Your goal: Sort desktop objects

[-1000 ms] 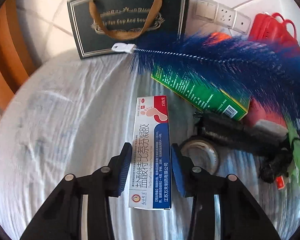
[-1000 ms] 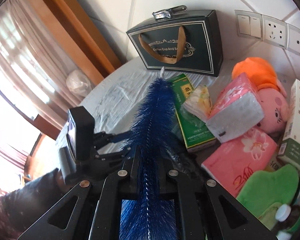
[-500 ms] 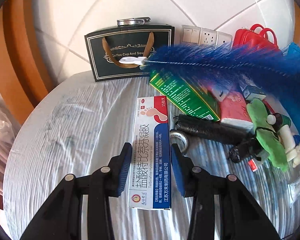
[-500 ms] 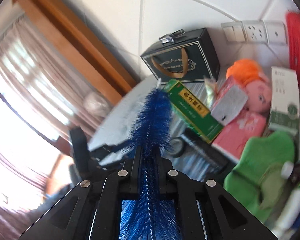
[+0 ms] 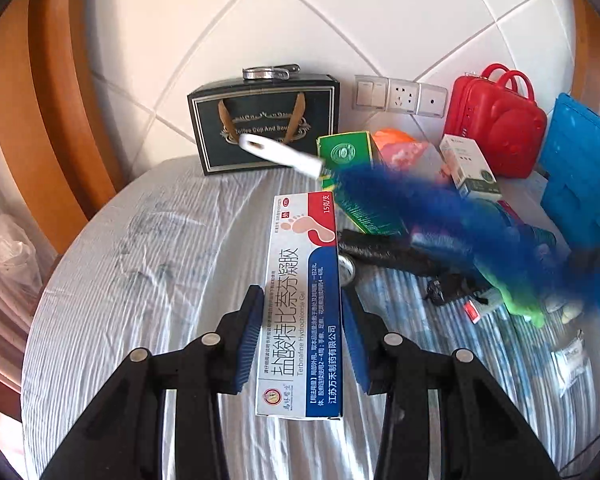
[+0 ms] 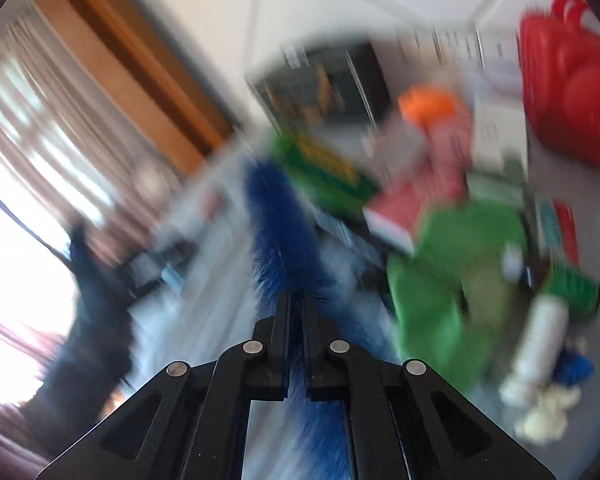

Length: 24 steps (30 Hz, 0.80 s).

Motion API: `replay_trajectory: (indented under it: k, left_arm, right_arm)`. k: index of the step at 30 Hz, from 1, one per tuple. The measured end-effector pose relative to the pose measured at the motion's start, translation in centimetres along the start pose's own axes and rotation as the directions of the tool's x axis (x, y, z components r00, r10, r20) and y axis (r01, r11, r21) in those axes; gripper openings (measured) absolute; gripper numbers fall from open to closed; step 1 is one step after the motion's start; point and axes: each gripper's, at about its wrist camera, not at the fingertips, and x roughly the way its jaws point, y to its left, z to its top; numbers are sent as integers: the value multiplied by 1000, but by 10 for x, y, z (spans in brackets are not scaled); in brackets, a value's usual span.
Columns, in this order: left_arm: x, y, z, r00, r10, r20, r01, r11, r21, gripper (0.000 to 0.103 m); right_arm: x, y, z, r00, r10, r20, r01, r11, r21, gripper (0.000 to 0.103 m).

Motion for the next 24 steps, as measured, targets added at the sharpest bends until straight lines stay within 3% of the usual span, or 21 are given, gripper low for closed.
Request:
replay_trajectory:
  k: [3,6,7,8,10,15,17,18,22,24]
  left_arm:
    - [-2,-3,-4,1000,-11,-8,11,1000,-2,39]
    - [-3,-5,-5,1000,-18,-1,18,1000,7,39]
    - [-1,-4,-6,1000,-21,-4,21,1000,3,39]
    - [0,-3,-7,1000,-23,-5,23,1000,-2,39]
    - [2,0,-13,1000,-19,-12,19,1000,-21,39]
    - [2,12,-21,1000,-16,-11,15,998,-61,39]
    - [2,16,-23,1000,-14,-15,13,997,-70,39]
    - [1,19,-24,1000,-14,-13,13,997,-74,39]
    - [-1,25,-25,1000,-13,-9,12,995,-95,39]
    - [-2,26,-26,1000,-10,-7,10,995,-98,39]
  right_arm:
    - [35,-9,-27,990,-76,-115,74,997,-26,3]
    - [58,-13,-35,977,-154,-151,146,987,-64,11]
    - [67,-13,-35,973,-152,-176,140,987,-77,23]
    - [75,-9,-32,973,-133,-191,117,989,-91,51]
    - [88,7,-22,980,-105,-169,76,983,-166,78]
    - [132,33,9,978,-179,-107,134,932,-336,75]
    - [163,35,16,965,-197,-172,119,916,-384,49]
    - [174,35,12,960,-202,-196,107,907,-407,45]
    - [201,50,4,945,-229,-232,76,847,-527,42]
    - [203,61,-4,944,-275,-184,110,786,-609,39]
